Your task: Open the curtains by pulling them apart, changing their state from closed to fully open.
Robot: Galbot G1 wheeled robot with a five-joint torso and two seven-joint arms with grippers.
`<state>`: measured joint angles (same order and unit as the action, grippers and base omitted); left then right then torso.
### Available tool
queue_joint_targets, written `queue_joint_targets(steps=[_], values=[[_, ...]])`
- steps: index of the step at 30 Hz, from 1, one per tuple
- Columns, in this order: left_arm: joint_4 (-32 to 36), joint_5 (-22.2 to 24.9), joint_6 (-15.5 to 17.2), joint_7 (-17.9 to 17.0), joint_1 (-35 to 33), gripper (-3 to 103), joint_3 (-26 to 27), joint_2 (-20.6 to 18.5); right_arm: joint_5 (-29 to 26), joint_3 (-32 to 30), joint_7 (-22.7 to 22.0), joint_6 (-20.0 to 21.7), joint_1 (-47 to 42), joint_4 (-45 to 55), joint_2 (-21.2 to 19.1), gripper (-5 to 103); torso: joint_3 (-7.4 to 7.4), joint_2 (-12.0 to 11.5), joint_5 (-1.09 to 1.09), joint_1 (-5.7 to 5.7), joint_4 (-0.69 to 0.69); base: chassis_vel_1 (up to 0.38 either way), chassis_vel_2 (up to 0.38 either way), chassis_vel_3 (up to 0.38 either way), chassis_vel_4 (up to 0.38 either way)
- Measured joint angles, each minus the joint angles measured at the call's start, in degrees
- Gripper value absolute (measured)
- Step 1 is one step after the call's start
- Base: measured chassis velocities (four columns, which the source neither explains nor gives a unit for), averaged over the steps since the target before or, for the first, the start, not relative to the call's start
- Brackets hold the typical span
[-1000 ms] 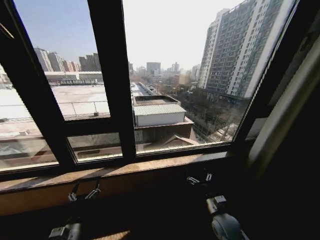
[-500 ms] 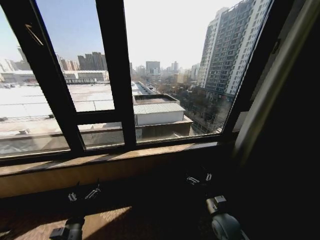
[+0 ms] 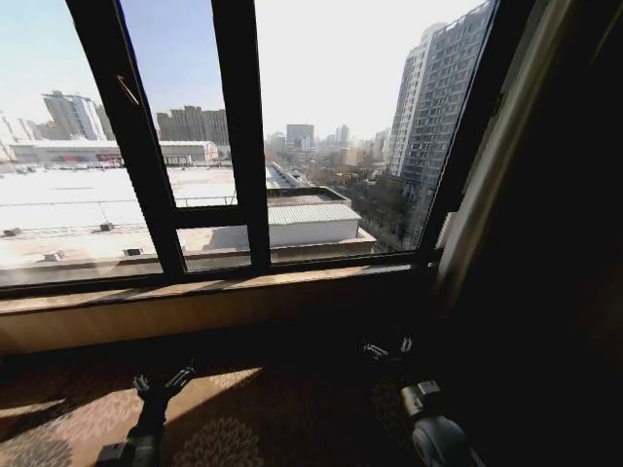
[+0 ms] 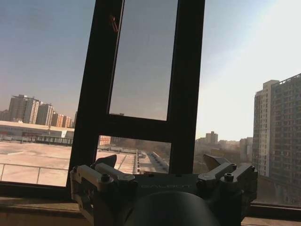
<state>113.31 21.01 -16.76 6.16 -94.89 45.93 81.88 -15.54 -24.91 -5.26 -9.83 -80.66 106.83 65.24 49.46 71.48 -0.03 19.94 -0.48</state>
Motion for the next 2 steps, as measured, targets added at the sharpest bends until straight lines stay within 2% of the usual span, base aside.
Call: queue_joint_targets(steps=[2], values=[[0.00, 0.00, 0.00, 0.00, 0.01, 100, -0.01, 0.00, 0.00, 0.00, 0.00, 0.00, 0.00, 0.00, 0.00, 100, 0.01, -0.01, 0.00, 0.01, 0.00, 0.000, 0.000, 0.000, 0.000]])
